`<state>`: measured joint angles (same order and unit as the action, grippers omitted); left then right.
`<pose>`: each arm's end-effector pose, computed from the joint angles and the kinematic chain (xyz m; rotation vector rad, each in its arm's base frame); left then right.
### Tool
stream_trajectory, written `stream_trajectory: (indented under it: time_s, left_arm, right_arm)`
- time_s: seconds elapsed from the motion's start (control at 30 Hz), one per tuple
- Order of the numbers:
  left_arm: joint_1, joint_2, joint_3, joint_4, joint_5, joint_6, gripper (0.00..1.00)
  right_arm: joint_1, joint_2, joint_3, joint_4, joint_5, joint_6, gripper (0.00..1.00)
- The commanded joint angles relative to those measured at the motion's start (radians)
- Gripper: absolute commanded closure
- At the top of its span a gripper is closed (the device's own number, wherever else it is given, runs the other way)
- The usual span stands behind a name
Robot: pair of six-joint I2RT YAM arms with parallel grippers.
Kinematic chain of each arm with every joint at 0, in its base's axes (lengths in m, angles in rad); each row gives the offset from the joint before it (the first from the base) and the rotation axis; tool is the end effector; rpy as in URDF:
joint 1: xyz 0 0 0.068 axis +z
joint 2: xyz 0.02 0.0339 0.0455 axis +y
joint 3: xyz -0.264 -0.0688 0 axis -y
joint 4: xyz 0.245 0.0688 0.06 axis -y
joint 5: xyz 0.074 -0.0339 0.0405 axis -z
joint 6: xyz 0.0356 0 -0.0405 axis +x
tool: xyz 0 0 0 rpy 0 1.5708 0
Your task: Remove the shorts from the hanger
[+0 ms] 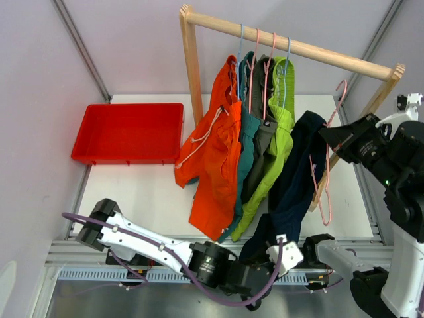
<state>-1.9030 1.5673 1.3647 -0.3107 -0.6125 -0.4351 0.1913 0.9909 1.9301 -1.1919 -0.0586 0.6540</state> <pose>-0.0984 -0.3479 0.3363 1.0953 1.7813 -0.8515 0.0758 0.0168 0.5401 0.3878 1.8314 0.6446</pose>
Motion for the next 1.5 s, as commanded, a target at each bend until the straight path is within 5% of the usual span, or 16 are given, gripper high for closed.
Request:
stream_trajectory:
  time_s: [0.0,0.23,0.5,0.67,0.9,1.03,1.2,1.47]
  left_arm:
    - [0.08,0.011,0.169,-0.025,-0.041,0.048,1.0]
    - [0.337,0.089,0.401,-0.117,0.06,0.099,1.0]
    - [0.369,0.04,0.34,-0.099,0.161,0.059,1.0]
    - [0.214,-0.09,0.104,-0.051,0.133,0.001,1.0]
    - [-0.081,-0.295,-0.065,-0.181,-0.041,-0.184,1.0]
    - [-0.204,-0.309,-0.009,-0.44,-0.162,-0.301,1.0]
    - [-0.272,-0.289,0.111,-0.94,-0.347,-0.655,1.0]
    - [-0.272,-0.36,0.273,-1.143,-0.489,-0.696,1.0]
  right_arm:
    - [-0.006,-0.086,-0.049,0.072,-0.099,0.048,1.0]
    - [-0.006,-0.12,0.042,-0.087,-0.178,0.059,1.0]
    - [0.005,-0.002,0.28,-0.149,-0.126,0.032,1.0]
    - [0.048,0.15,0.458,-0.123,-0.035,-0.01,1.0]
    - [0.063,0.199,0.356,0.04,0.057,-0.056,1.0]
    - [0.056,0.245,0.368,0.092,0.163,-0.094,1.0]
    - [0.013,0.281,0.356,0.126,0.187,-0.126,1.0]
    - [-0.18,0.256,0.169,0.218,0.059,-0.156,1.0]
